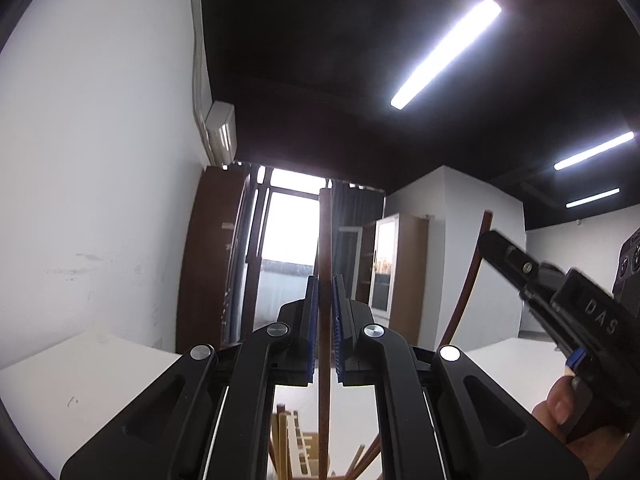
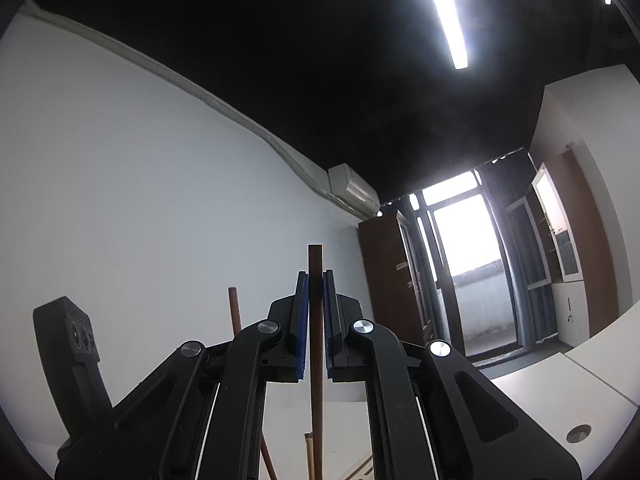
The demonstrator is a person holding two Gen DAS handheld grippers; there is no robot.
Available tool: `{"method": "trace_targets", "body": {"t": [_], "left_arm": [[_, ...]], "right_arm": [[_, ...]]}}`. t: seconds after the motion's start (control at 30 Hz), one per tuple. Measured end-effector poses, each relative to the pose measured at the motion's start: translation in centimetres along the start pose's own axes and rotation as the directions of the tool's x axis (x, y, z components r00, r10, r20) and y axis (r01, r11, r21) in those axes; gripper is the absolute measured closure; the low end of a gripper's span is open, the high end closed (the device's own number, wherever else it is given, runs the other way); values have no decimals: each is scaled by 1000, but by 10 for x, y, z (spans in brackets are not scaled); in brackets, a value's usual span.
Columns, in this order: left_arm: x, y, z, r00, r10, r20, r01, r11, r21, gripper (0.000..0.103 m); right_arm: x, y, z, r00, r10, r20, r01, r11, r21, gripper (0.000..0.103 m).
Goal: Organize utensils
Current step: 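Lower both brown chopsticks into the holder slots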
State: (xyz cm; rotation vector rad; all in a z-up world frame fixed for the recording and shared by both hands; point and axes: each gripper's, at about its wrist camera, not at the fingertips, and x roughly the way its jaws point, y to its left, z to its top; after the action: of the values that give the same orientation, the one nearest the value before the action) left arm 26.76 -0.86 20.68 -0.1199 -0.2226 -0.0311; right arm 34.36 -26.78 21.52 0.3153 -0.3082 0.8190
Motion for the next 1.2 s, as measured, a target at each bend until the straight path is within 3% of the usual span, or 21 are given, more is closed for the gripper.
{"method": "trace_targets", "body": {"t": [0.23, 0.37, 0.77, 1.2], "left_arm": [[14, 0, -15, 1000, 15, 26, -16, 1000, 21, 97], [22, 7, -24, 1000, 16, -1, -16, 1000, -10, 97], [29, 10, -52, 991, 28, -129, -22, 998, 52, 97], [24, 12, -55, 986, 23, -163, -11, 997, 79, 97]], "right_arm": [[15, -9, -15, 997, -23, -70, 23, 1000, -7, 95], [23, -9, -24, 992, -21, -128, 19, 1000, -12, 95], [27, -10, -39, 967, -40, -251, 35, 999, -26, 95], [28, -7, -46, 945, -60, -323, 46, 998, -50, 95]]}}
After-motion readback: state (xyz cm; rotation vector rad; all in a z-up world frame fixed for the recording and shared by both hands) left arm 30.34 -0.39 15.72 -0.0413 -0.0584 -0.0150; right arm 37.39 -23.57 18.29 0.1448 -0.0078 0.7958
